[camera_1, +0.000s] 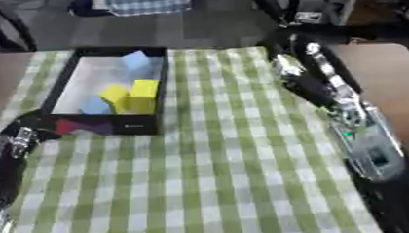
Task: Pick up objects on the table and place them in the box.
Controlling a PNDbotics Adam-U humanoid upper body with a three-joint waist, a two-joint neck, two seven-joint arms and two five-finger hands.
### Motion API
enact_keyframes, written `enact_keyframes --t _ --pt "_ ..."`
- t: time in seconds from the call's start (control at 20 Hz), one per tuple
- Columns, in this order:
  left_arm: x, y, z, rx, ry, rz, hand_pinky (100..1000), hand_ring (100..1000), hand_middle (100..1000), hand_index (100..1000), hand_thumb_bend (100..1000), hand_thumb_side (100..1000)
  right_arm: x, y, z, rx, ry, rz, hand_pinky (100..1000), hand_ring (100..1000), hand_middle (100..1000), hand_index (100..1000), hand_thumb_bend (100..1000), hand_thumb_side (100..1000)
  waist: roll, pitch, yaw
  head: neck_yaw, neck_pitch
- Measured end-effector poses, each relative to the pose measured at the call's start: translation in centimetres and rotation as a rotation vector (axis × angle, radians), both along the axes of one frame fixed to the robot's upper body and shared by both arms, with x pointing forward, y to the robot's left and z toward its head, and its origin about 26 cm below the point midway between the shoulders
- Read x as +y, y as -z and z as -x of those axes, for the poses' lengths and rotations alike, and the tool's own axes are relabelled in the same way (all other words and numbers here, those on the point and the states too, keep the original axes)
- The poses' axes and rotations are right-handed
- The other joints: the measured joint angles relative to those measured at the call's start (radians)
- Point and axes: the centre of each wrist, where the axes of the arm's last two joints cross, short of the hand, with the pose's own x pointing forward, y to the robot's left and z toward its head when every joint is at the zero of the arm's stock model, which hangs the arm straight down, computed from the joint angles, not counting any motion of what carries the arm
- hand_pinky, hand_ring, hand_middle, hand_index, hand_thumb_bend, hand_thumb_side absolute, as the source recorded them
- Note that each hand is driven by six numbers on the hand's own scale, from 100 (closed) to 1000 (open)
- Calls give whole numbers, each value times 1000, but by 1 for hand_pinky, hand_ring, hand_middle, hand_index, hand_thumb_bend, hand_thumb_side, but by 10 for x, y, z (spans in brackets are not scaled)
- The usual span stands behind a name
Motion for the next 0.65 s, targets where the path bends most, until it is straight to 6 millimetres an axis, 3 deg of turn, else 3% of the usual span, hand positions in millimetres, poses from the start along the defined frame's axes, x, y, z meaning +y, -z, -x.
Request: enact_keyframes --t 0.3,0.65 --pt "1 2 2 5 -11 2 790 591 590 832 100 783 -6 40 33 92 102 -161 920 781 694 829 100 816 0 -1 -18 31 0" --pt "2 4 2 13 -19 3 789 594 594 837 100 784 -8 69 67 137 153 -240 920 782 699 821 100 857 0 -1 -34 30 0"
